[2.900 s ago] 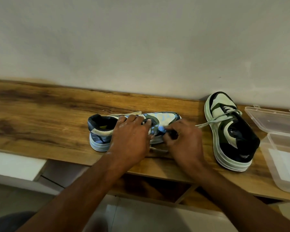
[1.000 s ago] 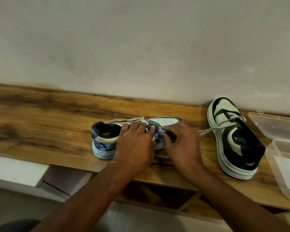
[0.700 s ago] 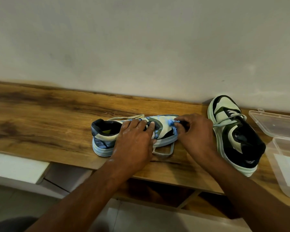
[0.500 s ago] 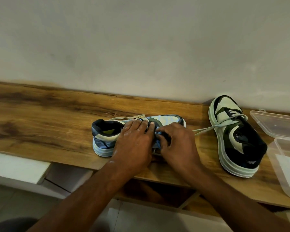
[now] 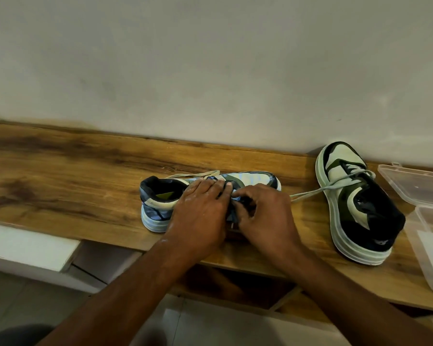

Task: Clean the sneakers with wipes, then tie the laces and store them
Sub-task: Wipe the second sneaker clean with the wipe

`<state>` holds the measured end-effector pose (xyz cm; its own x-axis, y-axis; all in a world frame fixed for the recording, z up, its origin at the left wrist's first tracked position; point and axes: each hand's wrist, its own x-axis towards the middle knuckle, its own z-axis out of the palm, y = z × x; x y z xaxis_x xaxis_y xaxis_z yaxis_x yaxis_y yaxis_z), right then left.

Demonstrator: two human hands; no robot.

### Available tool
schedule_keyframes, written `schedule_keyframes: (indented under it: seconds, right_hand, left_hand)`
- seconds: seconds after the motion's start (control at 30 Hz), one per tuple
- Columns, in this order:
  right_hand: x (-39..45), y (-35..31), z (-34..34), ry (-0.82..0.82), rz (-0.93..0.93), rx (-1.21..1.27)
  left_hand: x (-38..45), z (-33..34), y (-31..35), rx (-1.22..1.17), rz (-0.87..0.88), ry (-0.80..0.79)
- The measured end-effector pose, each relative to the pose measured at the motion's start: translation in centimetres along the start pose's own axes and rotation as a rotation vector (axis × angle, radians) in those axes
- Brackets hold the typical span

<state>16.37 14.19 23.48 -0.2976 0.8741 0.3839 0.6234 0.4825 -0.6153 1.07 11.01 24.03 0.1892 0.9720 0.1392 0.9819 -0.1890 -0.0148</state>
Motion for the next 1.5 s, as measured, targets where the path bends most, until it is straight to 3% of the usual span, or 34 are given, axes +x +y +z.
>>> schedule_keyframes:
  seconds: [0.23, 0.47, 0.7, 0.87, 1.2, 1.4, 1.5]
  right_hand:
    - [1.4, 2.1, -2.0, 0.124, 0.128, 0.05]
    - [-0.5, -0.1, 0.2, -0.082, -0.024, 0.019]
    - [0.4, 0.9, -1.3, 0.062, 0.11, 0.028]
    - [-1.5, -1.2, 0.8, -0.122, -0.022, 0.002]
    - [1.0, 1.5, -1.4, 0.199, 0.219, 0.14]
    - [0.0, -0.2, 0.4, -0.003, 0.097, 0.152]
    - [2.0, 1.7, -2.0, 0.051, 0.14, 0.105]
  left_hand:
    - [-0.1, -0.3, -0.2, -0.016, 0.019, 0.029]
    - [0.0, -0.4, -0.6, -0.022, 0.019, 0.017]
    - [0.1, -0.1, -0.6, -0.005, 0.015, 0.009]
    - [0.3, 0.0, -0.6, -0.015, 0.014, -0.004]
    - [0.2, -0.3, -0.5, -0.012, 0.009, 0.017]
    - [0.3, -0.3, -0.2, -0.025, -0.005, 0.019]
    - [0.1, -0.1, -0.4, -0.015, -0.002, 0.038]
